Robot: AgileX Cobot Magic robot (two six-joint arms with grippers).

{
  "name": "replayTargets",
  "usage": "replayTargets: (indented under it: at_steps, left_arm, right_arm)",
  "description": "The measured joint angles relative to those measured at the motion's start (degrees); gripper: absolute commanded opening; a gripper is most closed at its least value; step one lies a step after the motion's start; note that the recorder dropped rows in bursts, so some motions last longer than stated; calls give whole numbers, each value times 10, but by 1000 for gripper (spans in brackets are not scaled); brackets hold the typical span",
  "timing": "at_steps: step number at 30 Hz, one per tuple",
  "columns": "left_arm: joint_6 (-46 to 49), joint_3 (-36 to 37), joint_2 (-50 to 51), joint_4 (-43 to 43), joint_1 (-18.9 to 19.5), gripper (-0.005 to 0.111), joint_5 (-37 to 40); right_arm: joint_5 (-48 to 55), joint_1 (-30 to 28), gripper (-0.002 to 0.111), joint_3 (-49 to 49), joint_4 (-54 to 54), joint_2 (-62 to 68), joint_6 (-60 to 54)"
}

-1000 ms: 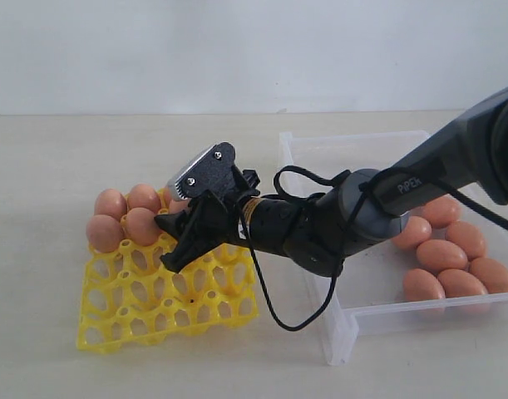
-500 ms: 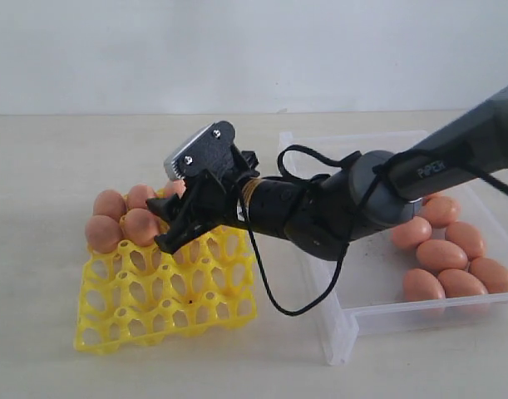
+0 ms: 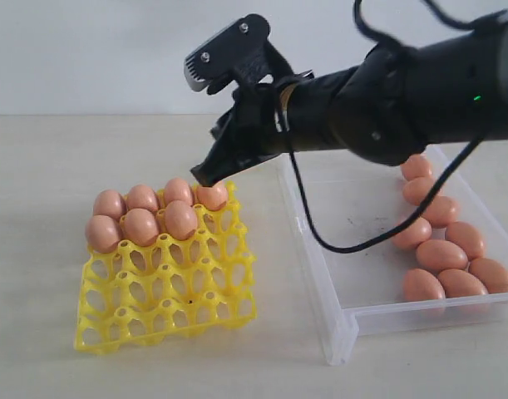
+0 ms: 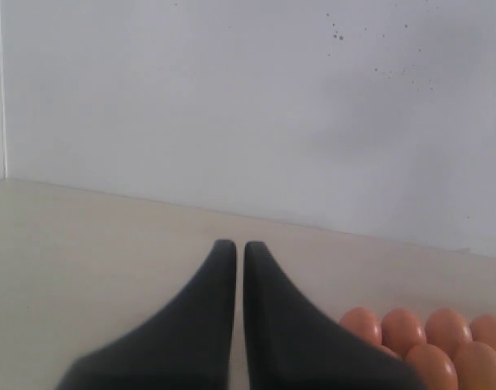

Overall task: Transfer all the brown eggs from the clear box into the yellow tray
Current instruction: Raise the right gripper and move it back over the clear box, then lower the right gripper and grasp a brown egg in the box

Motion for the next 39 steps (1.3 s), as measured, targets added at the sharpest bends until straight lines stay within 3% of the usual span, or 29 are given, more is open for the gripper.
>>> replayTargets:
  at_steps: [5,11,14,16,19,24,25,39]
  left_arm:
    - [0,0,0,0,0,4,0]
    - [0,0,0,0,0,4,0]
    - [0,0,0,0,0,4,0]
    - [0,0,0,0,0,4,0]
    - [0,0,0,0,0,4,0]
    - [0,0,0,0,0,4,0]
    - [0,0,0,0,0,4,0]
    - [0,0,0,0,0,4,0]
  right_arm:
    - [160,-18,0,0,-5,-75,-20]
    - [329,-117,0,0,-4,-105,-3]
    - [448,-201,0,0,56,-76,-96]
    - [480,-224,0,1,101,-60,-163]
    - [491,-227,5,2,120,-47,-231]
    - [505,-227,57,2,126,-21,-294]
    - [502,-227,61,2,126,-14,-297]
    - [471,-227,60,2,70,75,-326]
